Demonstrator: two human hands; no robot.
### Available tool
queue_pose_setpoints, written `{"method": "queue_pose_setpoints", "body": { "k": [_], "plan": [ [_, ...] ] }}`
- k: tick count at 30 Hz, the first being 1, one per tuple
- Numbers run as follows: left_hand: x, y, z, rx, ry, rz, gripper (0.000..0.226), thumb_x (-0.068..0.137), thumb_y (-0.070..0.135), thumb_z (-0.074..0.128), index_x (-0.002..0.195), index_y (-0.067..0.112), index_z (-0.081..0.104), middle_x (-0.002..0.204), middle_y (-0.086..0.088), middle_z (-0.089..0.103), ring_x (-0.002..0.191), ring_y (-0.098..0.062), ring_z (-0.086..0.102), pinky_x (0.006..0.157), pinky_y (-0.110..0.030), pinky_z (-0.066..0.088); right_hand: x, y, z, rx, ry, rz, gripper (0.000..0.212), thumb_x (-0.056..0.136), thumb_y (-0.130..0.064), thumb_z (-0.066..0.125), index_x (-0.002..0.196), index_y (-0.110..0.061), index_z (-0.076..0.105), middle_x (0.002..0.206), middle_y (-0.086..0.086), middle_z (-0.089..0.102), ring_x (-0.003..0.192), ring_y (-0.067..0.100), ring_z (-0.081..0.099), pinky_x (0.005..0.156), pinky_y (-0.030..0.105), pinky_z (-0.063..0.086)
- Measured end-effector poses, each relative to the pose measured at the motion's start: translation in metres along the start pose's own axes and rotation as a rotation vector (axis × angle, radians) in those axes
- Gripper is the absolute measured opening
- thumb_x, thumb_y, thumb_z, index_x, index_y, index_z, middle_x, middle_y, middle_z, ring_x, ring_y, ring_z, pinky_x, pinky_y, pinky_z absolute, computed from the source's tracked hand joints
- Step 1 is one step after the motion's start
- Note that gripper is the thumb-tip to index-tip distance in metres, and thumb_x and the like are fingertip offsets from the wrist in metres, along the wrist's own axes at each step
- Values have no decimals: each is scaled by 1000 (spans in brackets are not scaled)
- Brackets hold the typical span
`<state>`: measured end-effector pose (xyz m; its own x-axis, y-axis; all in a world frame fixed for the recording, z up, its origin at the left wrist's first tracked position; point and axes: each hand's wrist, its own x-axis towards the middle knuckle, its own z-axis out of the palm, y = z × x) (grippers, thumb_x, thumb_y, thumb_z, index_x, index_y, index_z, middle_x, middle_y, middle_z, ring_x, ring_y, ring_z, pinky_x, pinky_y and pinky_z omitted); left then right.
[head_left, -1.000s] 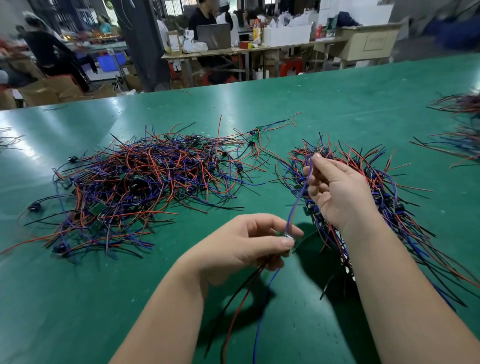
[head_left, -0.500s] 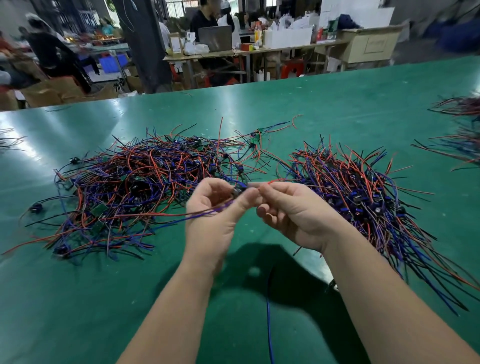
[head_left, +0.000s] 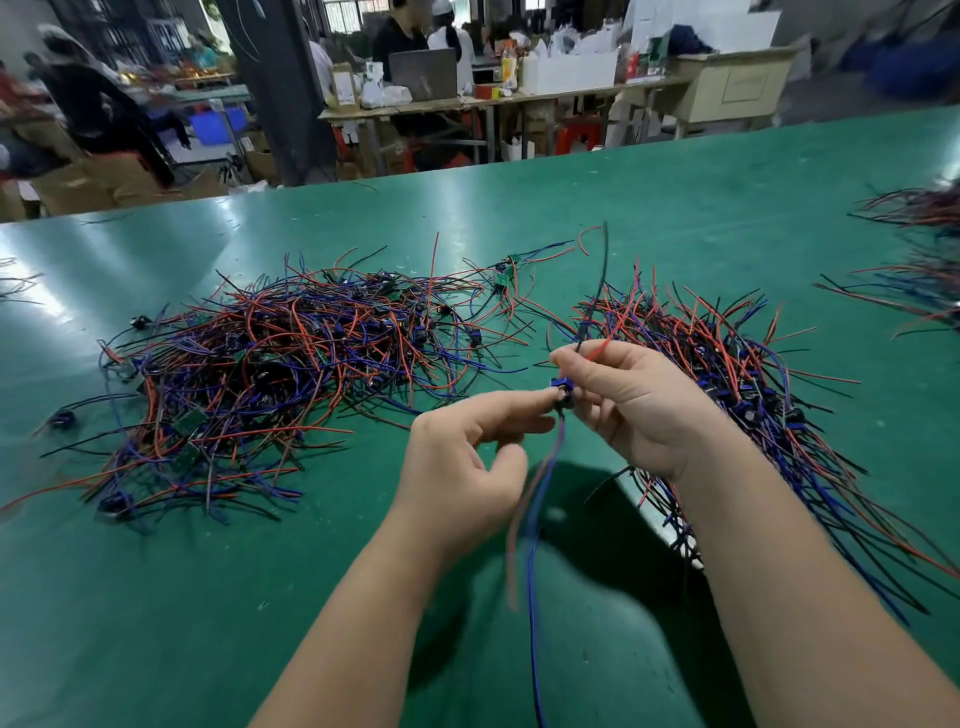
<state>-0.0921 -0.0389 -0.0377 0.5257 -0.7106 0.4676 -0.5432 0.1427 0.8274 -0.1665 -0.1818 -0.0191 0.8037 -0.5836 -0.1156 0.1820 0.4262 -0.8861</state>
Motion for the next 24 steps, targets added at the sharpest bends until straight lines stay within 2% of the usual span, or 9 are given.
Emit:
{"method": "queue_pose_setpoints", "body": {
  "k": [2,5,7,9,12,16,19,22,24],
  "plan": [
    [0,1,1,-128,7,-135,49,65,-2,42,93,22,74,87,3,75,84,-11,71,77,-24,56,0,-1,-5,-54,10,1,7,63,-10,69,68,-10,64,53,-3,60,42,3,51,44,11,44],
    [3,3,3,-418,74,-402,13,76,3,72,88,9,70,73,-7,74,67,-16,71,63,-29,59,-2,2,-5,-204,-92,81,3,56,-13,73,58,-15,72,56,-2,62,46,5,54,48,12,47],
    [4,2,3,-461,42,-495,20,73,7,76,91,3,67,73,-10,74,63,-14,69,61,-27,58,-4,6,-2,-275,-150,117,4,54,-15,74,57,-15,71,57,-2,62,48,6,55,51,13,47],
    [4,0,2,-448,-11,-566,17,70,4,77,85,3,68,70,-8,72,60,-11,67,59,-25,57,-5,5,0,-317,-111,100,11,53,-16,75,60,-12,68,56,-2,62,46,6,54,49,13,44],
    [3,1,-4,-438,-171,-670,16,62,9,79,76,7,70,69,-10,70,59,-13,67,56,-23,56,-3,-6,-6,-202,90,11,16,57,-14,73,69,-8,63,54,-2,61,43,3,55,41,9,42],
    [-1,2,-13,-419,-442,-721,15,57,18,80,71,14,75,74,-10,72,63,-14,68,59,-24,55,-1,-14,-14,35,307,-49,13,74,-10,72,75,-9,59,54,-1,62,42,2,54,42,9,43],
    [1,1,-20,-403,-477,-720,19,58,19,80,75,12,75,77,-11,72,66,-15,68,60,-23,55,1,-12,-12,110,353,-54,11,78,-10,72,77,-9,61,61,2,62,44,3,54,45,9,44],
    [3,-4,-32,-410,-479,-714,14,59,18,79,73,15,76,75,-10,73,66,-15,69,59,-22,54,1,-8,-9,185,344,-94,12,77,-13,72,75,-10,61,60,1,61,45,2,53,45,9,43],
    [1,-5,-39,-373,-571,-728,12,63,12,83,72,14,76,73,-10,72,64,-15,69,60,-23,55,1,-14,-14,330,338,-140,18,72,-18,71,79,-9,58,62,-1,59,45,1,53,44,8,41]
  ]
}}
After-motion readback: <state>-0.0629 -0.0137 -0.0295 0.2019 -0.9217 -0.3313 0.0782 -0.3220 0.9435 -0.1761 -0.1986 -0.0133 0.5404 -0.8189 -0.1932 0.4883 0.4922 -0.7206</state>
